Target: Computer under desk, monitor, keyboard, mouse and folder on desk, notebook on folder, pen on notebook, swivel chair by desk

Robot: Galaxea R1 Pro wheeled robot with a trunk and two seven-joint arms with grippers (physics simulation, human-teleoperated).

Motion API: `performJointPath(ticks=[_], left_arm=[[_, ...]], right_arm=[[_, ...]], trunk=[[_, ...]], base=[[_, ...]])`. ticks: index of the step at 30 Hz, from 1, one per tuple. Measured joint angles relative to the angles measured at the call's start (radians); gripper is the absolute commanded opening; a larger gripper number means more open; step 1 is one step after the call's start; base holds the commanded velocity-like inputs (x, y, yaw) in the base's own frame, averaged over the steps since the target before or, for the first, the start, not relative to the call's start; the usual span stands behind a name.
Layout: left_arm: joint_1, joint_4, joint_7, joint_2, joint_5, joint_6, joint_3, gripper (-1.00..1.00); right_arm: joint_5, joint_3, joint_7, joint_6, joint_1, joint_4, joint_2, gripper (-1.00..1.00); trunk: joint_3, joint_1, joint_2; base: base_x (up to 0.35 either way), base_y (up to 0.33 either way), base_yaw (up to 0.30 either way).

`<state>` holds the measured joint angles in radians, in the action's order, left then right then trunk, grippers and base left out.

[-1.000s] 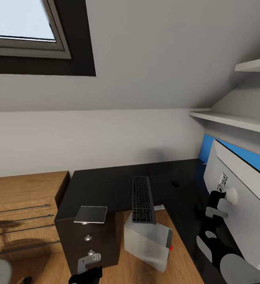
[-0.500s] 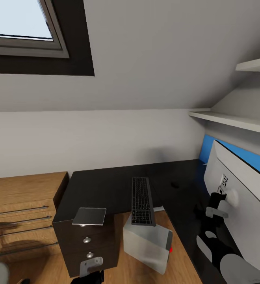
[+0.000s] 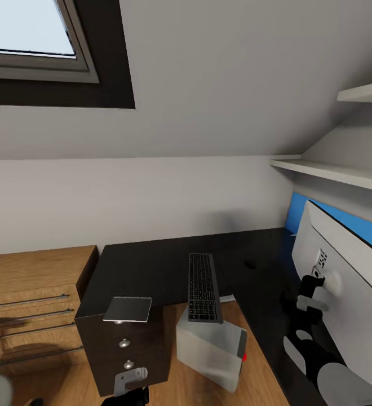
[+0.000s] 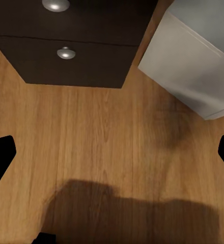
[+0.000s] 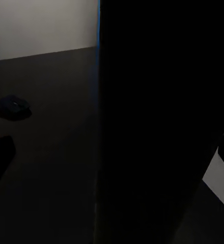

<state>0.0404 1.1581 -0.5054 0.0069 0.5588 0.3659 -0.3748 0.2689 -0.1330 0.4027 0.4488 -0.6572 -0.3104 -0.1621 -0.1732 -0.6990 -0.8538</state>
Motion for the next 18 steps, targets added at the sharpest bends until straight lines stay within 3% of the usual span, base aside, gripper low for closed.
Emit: performJointPath(ticks=[6, 12, 13, 18], left_arm=[[0.0, 0.0, 0.0, 0.0, 0.0, 0.0, 0.0, 1.0], [0.0, 0.0, 0.0, 0.0, 0.001, 0.0, 0.0, 1.0], [-0.001, 0.0, 0.0, 0.0, 0.001, 0.0, 0.0, 1.0], [-0.001, 0.0, 0.0, 0.0, 0.001, 0.0, 0.0, 1.0]], right_arm=[[0.001, 0.036, 0.029, -0.002, 0.0, -0.002, -0.009, 1.0], [0.001, 0.042, 0.033, -0.002, 0.0, -0.003, -0.01, 1.0], [0.001, 0.042, 0.033, -0.002, 0.0, -0.003, -0.01, -1.0], [0.0, 0.045, 0.036, -0.001, 0.0, -0.003, -0.009, -1.0]], trunk=[[0.0, 0.0, 0.0], [0.0, 0.0, 0.0], [0.0, 0.0, 0.0], [0.0, 0.0, 0.0]], base=[[0.0, 0.0, 0.0], [0.0, 0.0, 0.0], [0.0, 0.0, 0.0], [0.0, 0.0, 0.0]])
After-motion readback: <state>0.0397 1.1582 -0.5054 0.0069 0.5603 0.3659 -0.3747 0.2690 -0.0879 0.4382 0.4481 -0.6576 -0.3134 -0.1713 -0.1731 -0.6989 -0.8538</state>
